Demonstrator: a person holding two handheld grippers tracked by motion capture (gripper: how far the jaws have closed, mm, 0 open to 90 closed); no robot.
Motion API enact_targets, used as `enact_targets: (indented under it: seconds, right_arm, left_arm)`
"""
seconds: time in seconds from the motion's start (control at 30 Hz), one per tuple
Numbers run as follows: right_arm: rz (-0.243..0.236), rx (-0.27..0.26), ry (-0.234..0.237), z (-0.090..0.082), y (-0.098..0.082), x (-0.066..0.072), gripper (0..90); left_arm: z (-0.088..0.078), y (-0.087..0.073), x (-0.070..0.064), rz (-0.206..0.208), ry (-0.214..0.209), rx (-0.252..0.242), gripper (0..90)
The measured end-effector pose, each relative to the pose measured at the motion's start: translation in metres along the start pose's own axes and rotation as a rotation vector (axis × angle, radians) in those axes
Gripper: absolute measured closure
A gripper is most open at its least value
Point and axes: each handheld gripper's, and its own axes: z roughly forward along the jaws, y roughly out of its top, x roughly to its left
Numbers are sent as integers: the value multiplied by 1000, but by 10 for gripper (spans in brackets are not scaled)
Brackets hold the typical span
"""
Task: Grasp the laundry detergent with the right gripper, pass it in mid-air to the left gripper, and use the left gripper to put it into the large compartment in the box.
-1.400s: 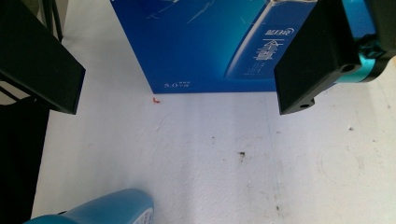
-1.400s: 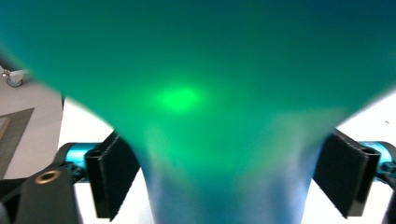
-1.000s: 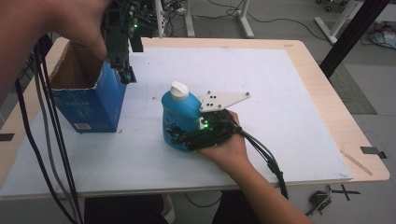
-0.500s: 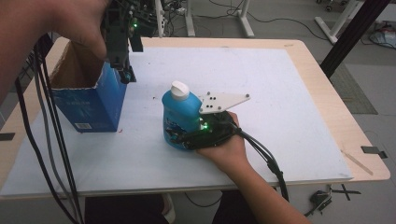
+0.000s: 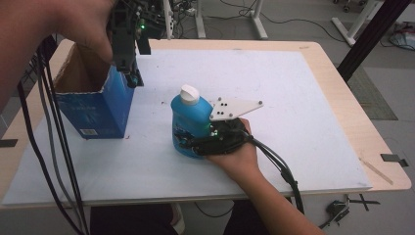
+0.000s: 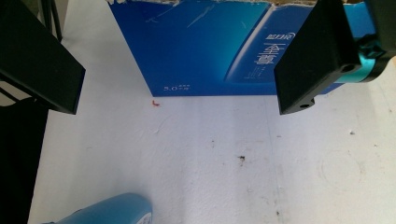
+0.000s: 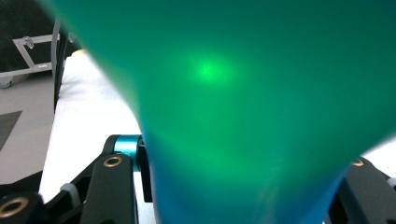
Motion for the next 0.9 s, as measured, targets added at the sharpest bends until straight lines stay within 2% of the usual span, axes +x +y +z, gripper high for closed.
enact_targets:
  seconds: [0.4, 0.47, 0.73, 0.9]
  right_arm:
    - [1, -11, 22, -4, 2, -3, 461]
    - [6, -21, 28, -8, 5, -4, 461]
    - [-9, -8, 32, -22, 15, -14, 460]
    - [-36, 12, 49, -31, 22, -23, 459]
  left_arm:
    - [0, 6, -2, 6, -12, 2, 17]
    - [-1, 7, -3, 8, -12, 1, 18]
    - [-6, 11, -10, 14, -17, 0, 17]
    - [-10, 14, -17, 14, -22, -12, 18]
